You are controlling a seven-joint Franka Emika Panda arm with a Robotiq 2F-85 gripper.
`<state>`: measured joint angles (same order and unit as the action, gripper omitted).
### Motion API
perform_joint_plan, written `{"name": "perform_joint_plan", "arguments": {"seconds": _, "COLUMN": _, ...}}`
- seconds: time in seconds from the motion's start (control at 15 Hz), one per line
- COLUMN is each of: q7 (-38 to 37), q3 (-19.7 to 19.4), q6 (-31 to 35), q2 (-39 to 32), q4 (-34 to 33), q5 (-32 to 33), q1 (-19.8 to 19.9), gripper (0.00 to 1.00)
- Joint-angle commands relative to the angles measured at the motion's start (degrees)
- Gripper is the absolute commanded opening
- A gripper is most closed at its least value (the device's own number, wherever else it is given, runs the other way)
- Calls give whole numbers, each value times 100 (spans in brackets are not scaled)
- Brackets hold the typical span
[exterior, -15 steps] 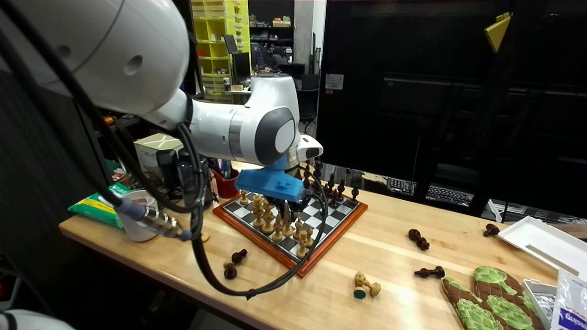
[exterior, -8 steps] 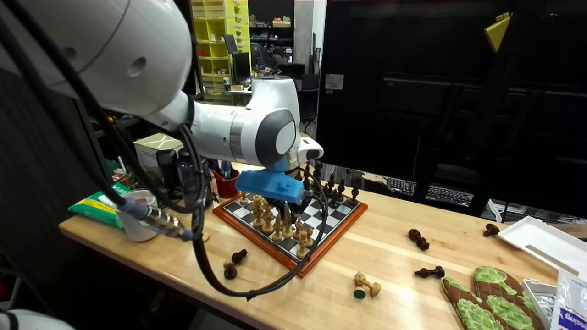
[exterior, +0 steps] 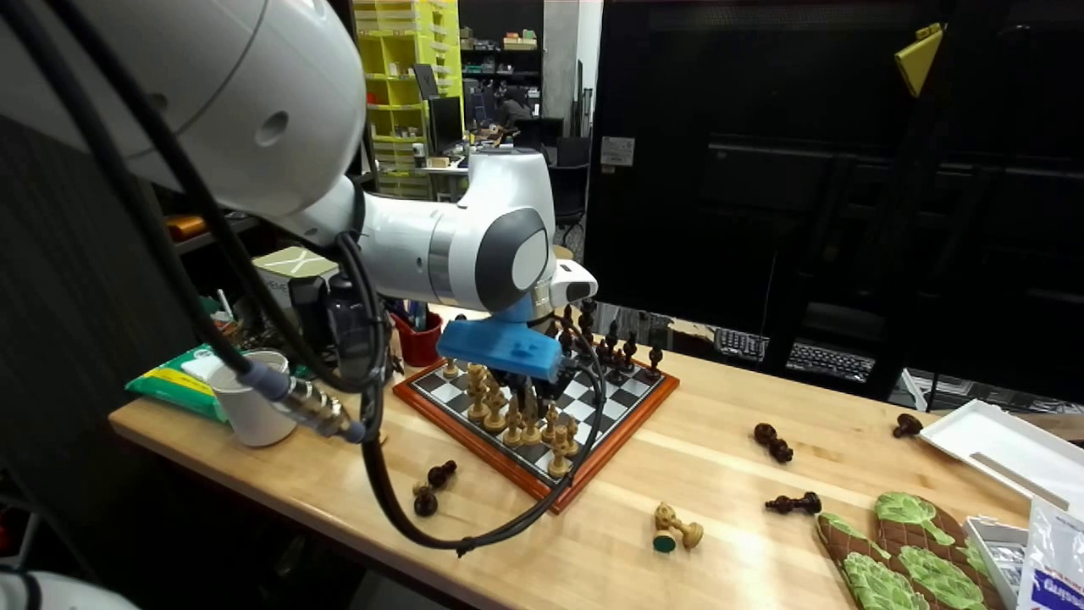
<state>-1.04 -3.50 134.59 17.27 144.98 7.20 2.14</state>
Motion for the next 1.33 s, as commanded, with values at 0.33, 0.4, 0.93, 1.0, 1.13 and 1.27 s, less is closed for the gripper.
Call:
{"name": "perform_joint_plan", "arguments": {"seconds": 0.33, "q7": 110, "q3": 19, "q6": 223, "q2": -277, "q4": -118, "q5": -66, "q1": 47, "gripper": 7}}
{"name": "perform_joint_plan", "arguments": {"seconds": 0.4, "q7": 123, "q3": 12, "q6": 253, "q2": -303, "q4": -113, "q5": -72, "q1": 47, "gripper": 7}}
{"name": "perform_joint_plan", "arguments": {"seconds": 0.93, "q7": 145, "q3": -14, "q6": 321, "q2": -444, "q4": -98, "q5": -118, "q1": 63, "gripper": 7}}
{"name": "perform_joint_plan", "arguments": {"seconds": 1.0, "q7": 146, "q3": -18, "q6": 330, "q2": -458, "q4": -96, "q5": -121, "q1": 63, "gripper": 7}}
{"name": "perform_joint_plan", "arguments": {"seconds": 1.13, "q7": 141, "q3": -26, "q6": 367, "q2": -478, "q4": -85, "q5": -137, "q1": 67, "gripper": 7}}
{"name": "perform_joint_plan", "arguments": {"seconds": 1.27, "q7": 153, "q3": -33, "q6": 395, "q2": -501, "q4": -82, "q5": -149, "q1": 73, "gripper": 7}}
